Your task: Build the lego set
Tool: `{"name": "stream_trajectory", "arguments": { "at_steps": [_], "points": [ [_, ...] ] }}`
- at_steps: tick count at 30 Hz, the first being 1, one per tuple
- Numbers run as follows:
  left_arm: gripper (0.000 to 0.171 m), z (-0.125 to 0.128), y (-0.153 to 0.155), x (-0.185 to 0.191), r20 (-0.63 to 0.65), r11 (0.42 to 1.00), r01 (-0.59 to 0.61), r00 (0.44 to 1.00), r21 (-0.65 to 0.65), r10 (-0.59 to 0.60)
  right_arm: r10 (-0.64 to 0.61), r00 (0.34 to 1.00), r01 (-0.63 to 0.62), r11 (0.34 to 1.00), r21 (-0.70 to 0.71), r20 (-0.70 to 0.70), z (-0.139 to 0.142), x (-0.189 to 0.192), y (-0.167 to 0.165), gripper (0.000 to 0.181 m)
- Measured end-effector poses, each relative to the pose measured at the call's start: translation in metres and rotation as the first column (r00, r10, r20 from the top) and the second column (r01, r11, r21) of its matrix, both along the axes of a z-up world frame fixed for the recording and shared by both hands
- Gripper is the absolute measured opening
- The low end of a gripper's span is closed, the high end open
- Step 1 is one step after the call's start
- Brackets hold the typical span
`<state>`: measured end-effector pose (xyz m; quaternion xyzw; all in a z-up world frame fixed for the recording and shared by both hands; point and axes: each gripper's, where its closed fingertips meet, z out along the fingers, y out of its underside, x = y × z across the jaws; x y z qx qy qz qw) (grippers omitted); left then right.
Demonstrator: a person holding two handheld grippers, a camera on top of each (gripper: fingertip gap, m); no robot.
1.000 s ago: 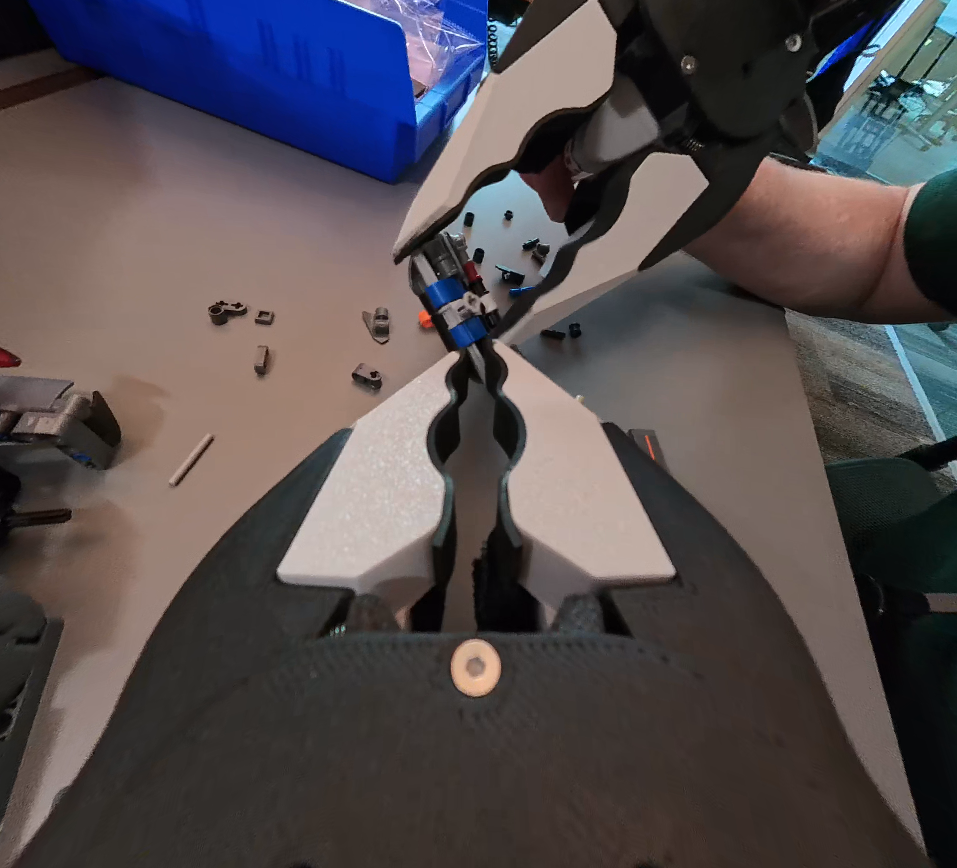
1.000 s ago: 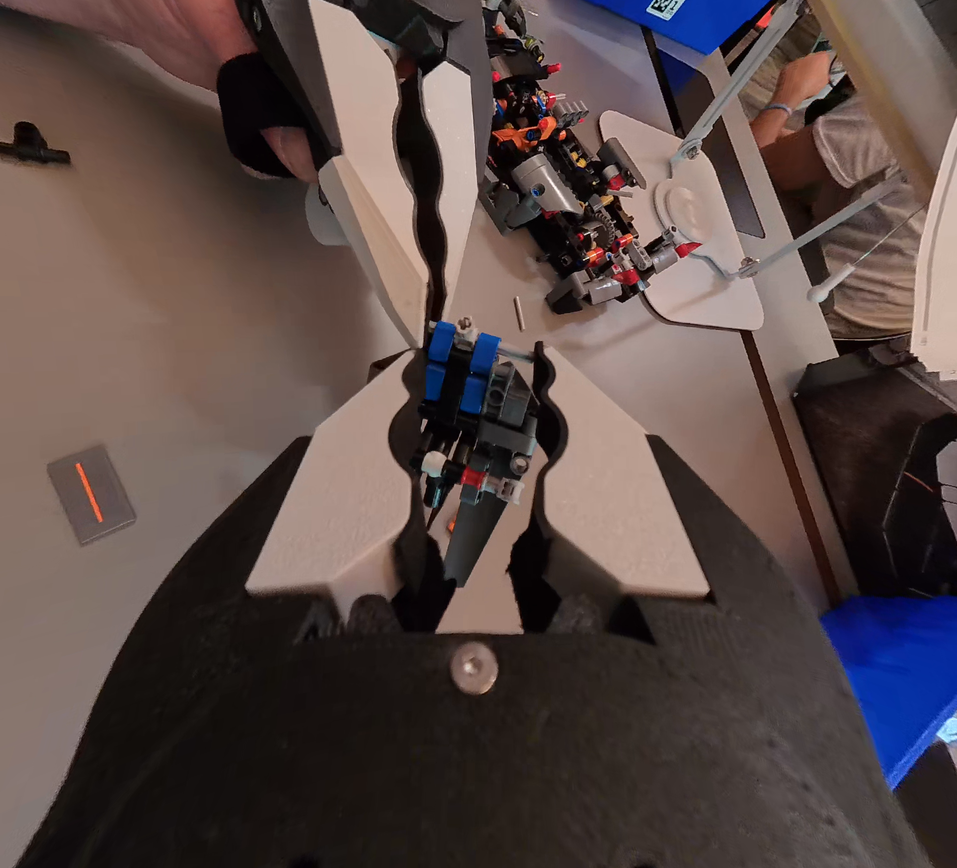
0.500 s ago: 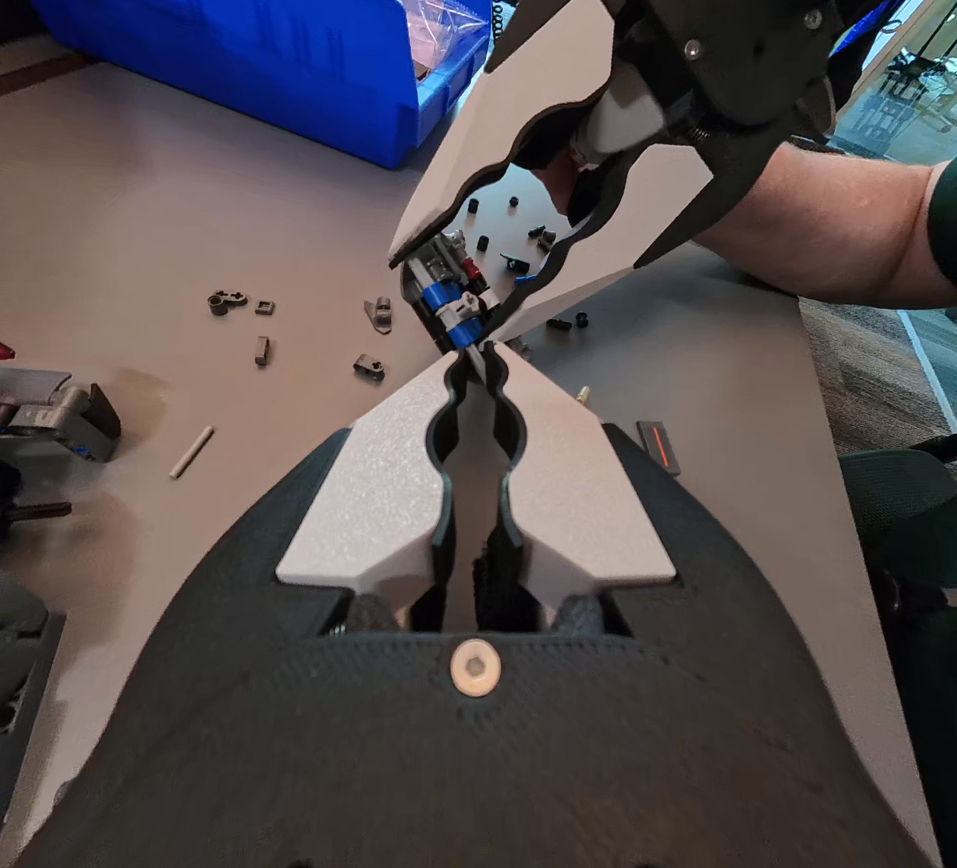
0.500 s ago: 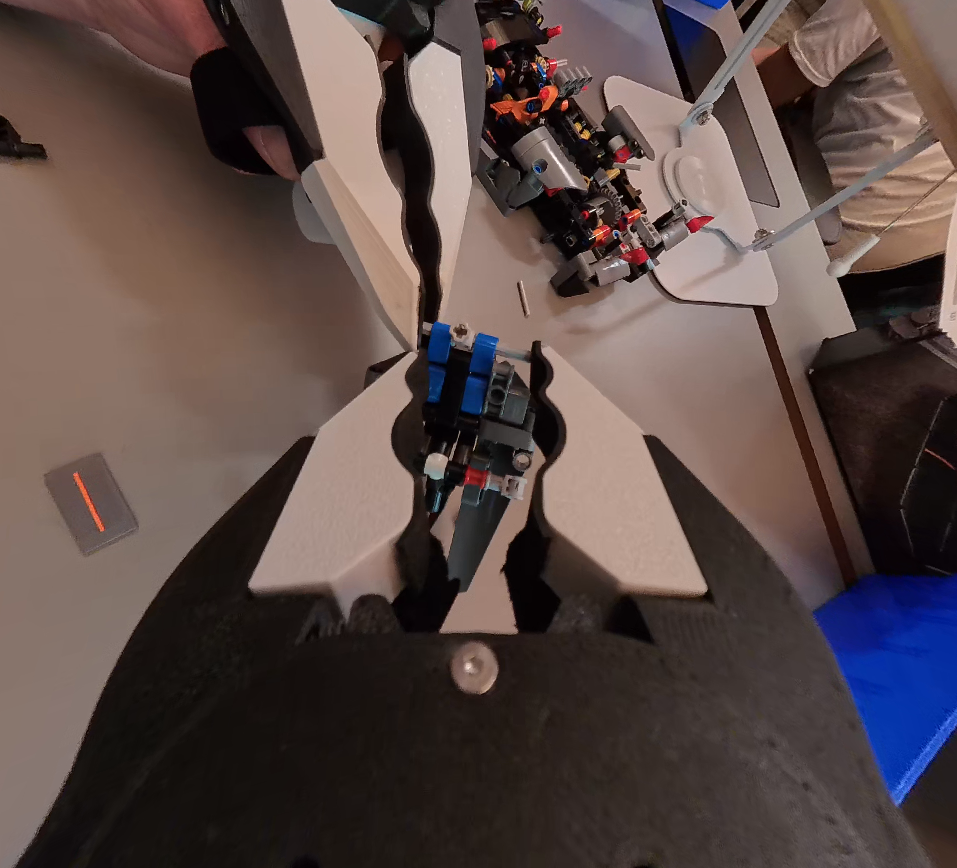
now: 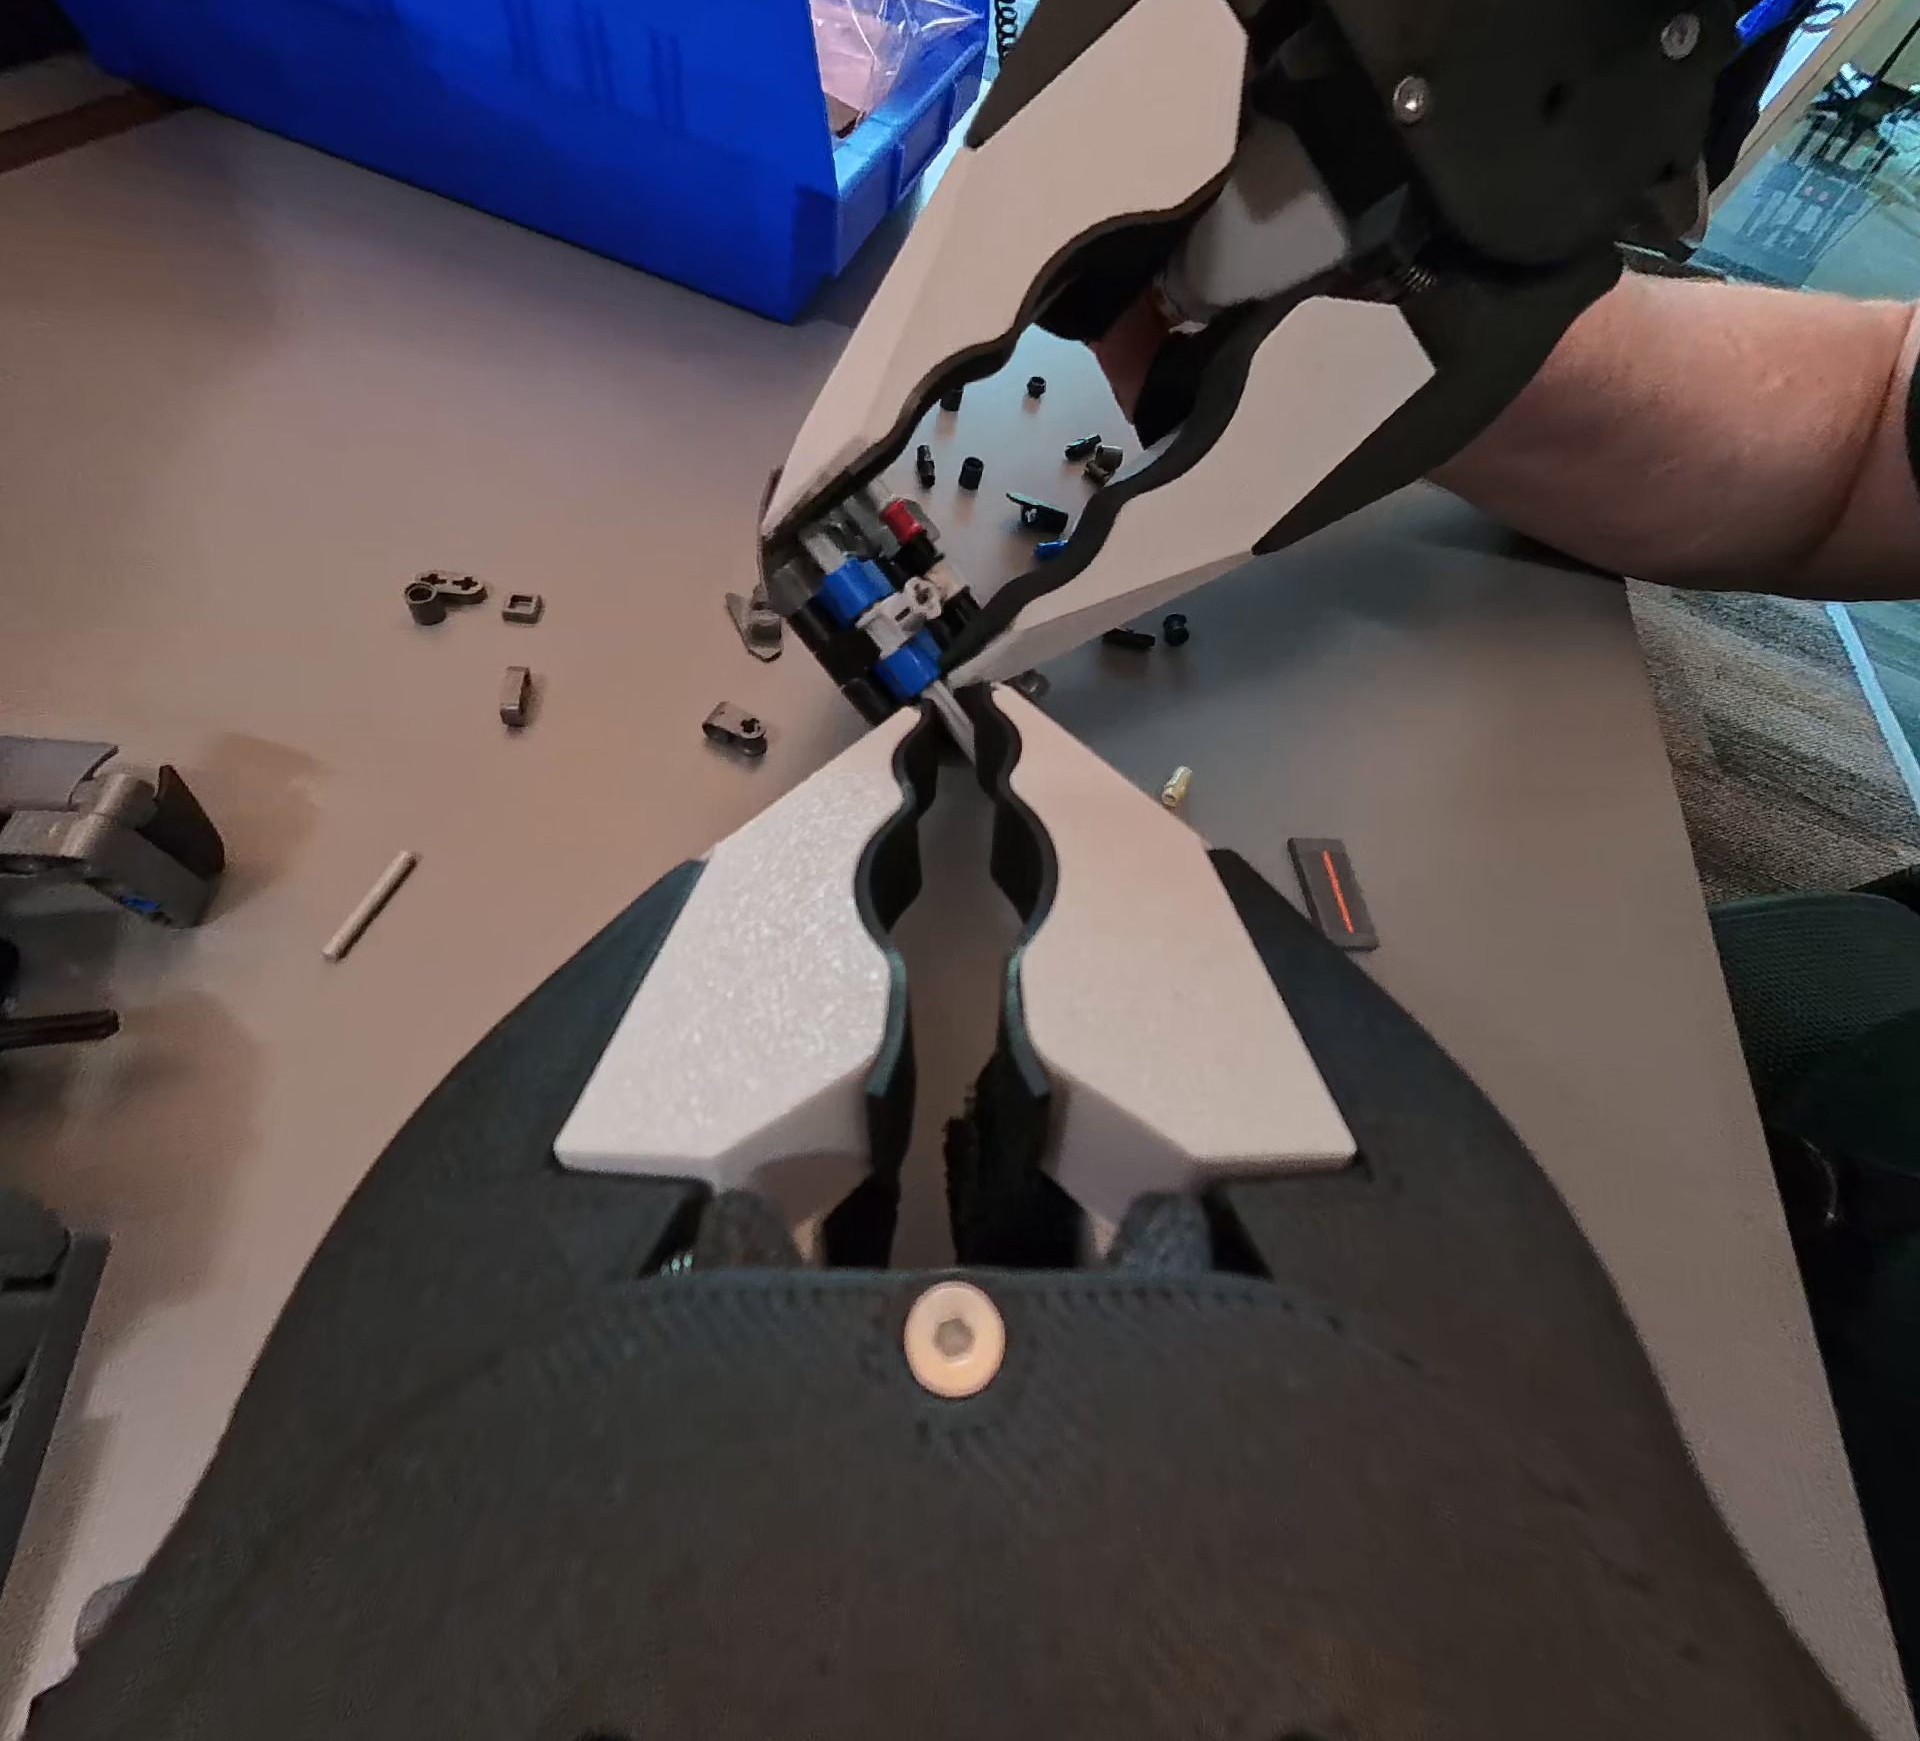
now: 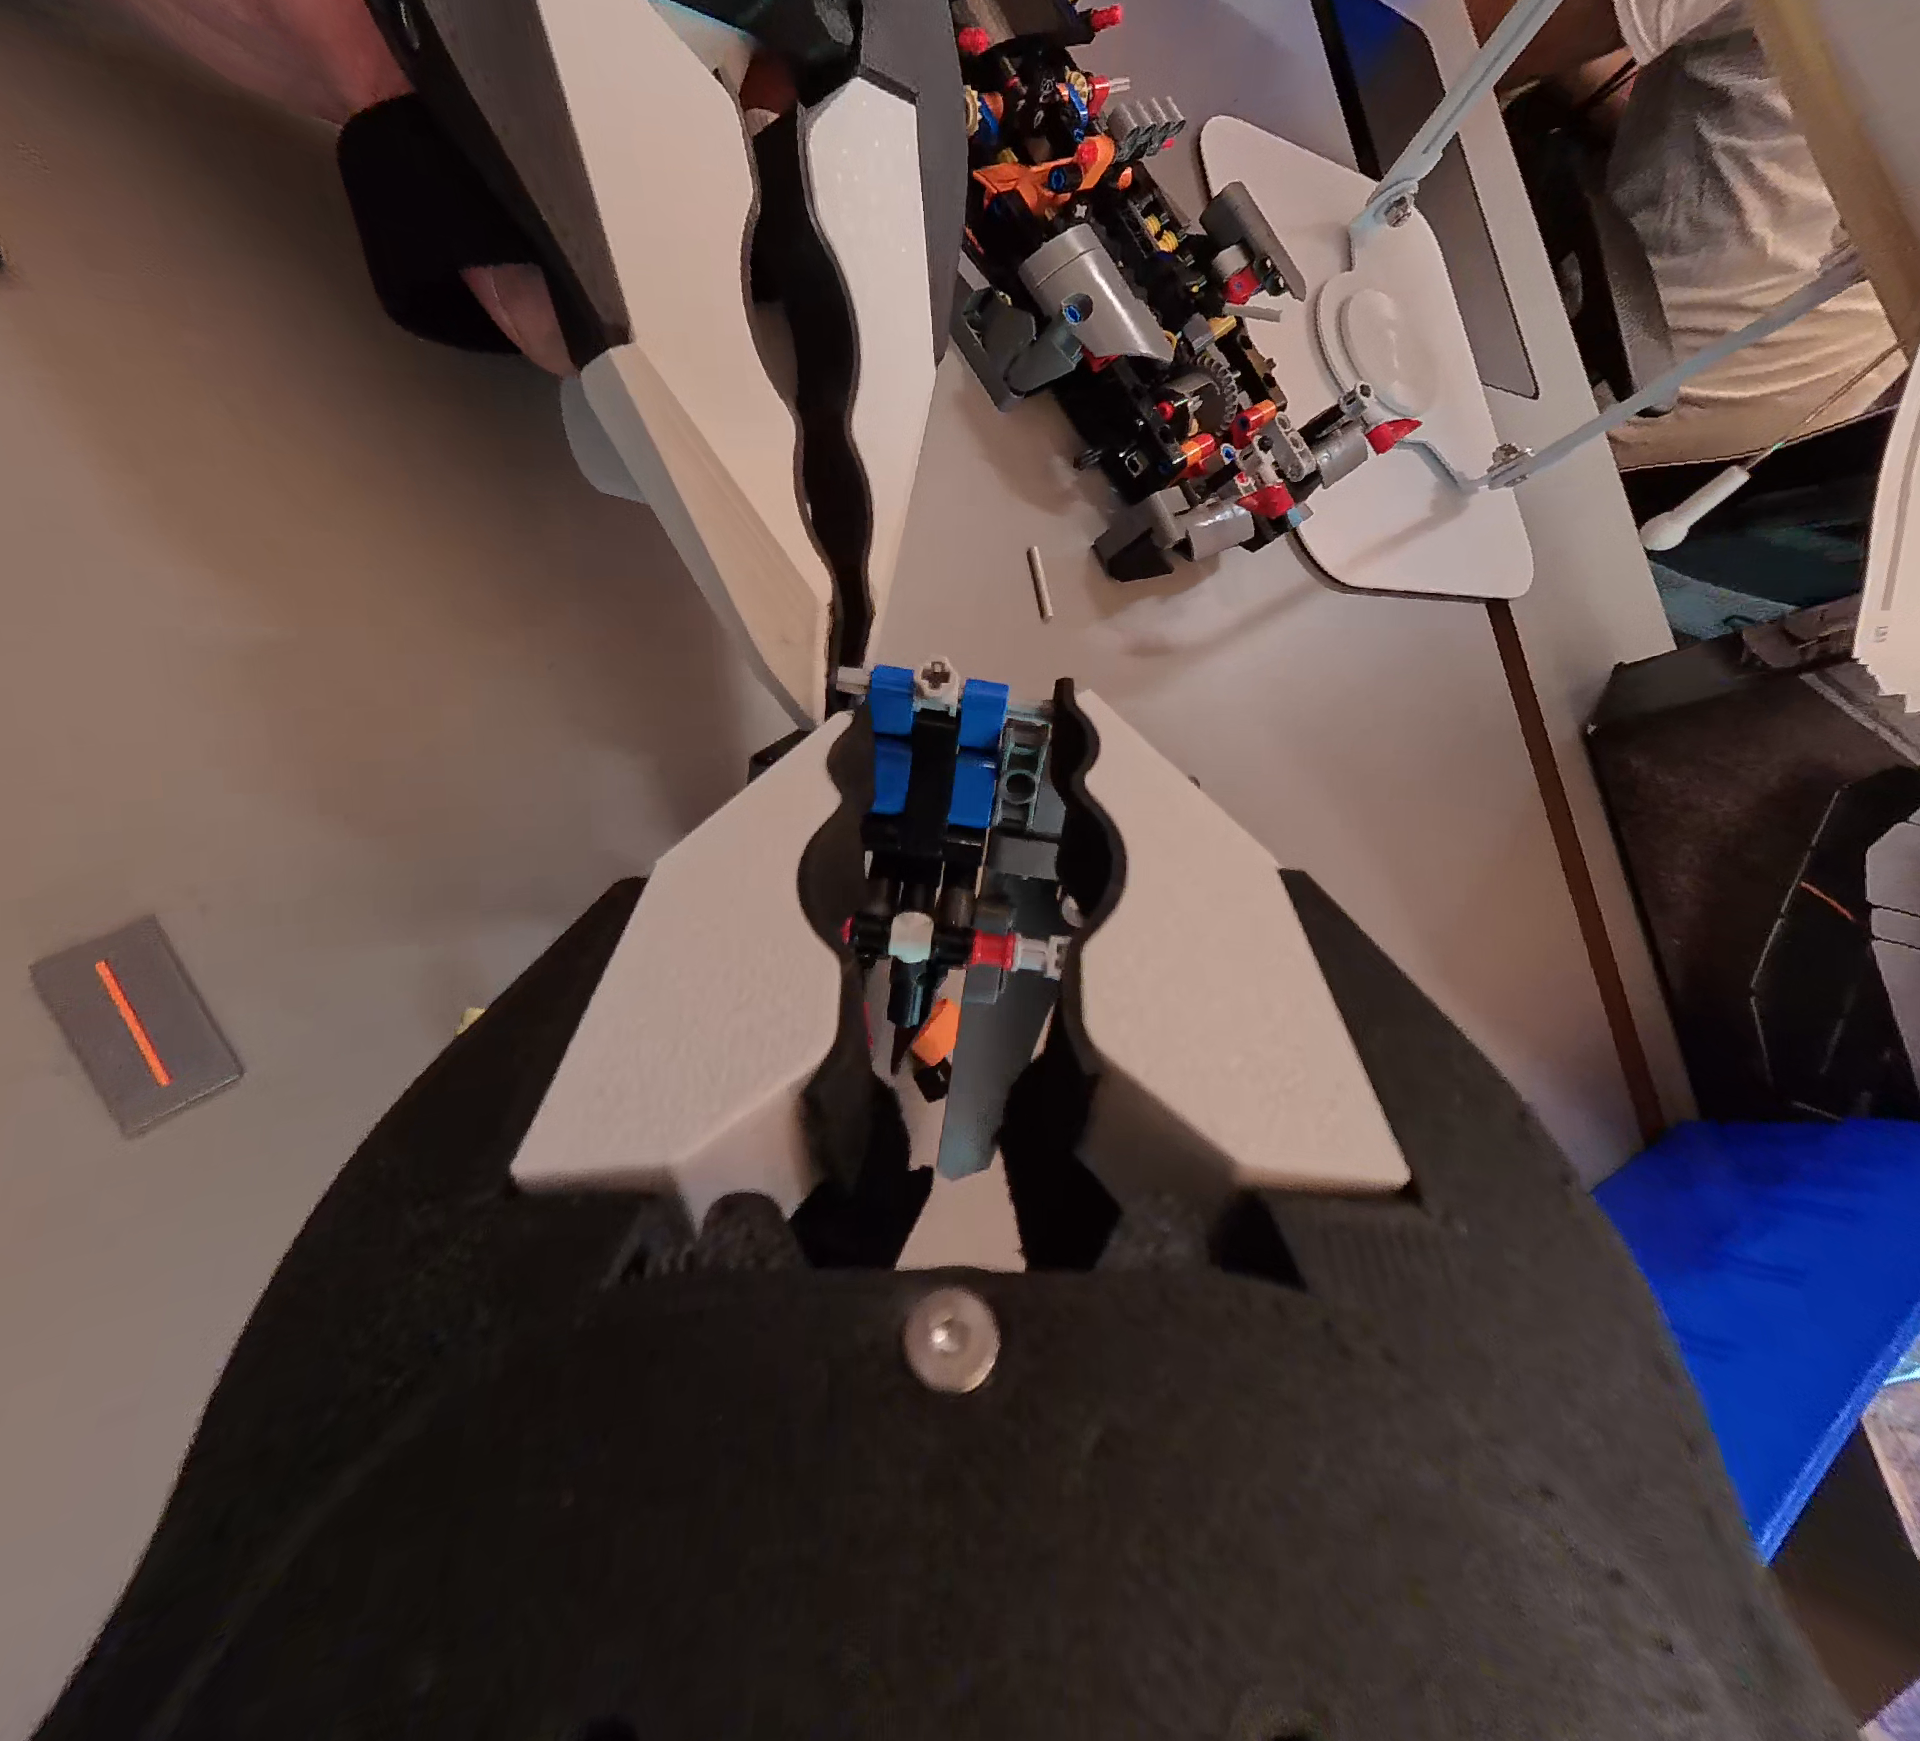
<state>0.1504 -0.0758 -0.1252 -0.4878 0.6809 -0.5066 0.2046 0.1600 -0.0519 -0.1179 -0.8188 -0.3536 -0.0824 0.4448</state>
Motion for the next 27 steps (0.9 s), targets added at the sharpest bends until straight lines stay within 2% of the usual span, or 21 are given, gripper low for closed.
{"name": "stream_trajectory", "arguments": {
  "at_steps": [17,27],
  "points": [
    [0.005,-0.0027,-0.0035,-0.0005,-0.002,1.000,0.019,1.000,0.014,-0.019,0.001,0.999,-0.001,1.000,-0.002,0.048,-0.0021,-0.0009,-0.0002,0.028],
    [0.005,-0.0001,-0.0026,-0.0001,-0.012,1.000,0.015,1.000,-0.018,-0.015,-0.010,1.000,0.010,1.000,-0.006,-0.014,-0.0012,0.0013,0.0010,0.030]
  ]
}}
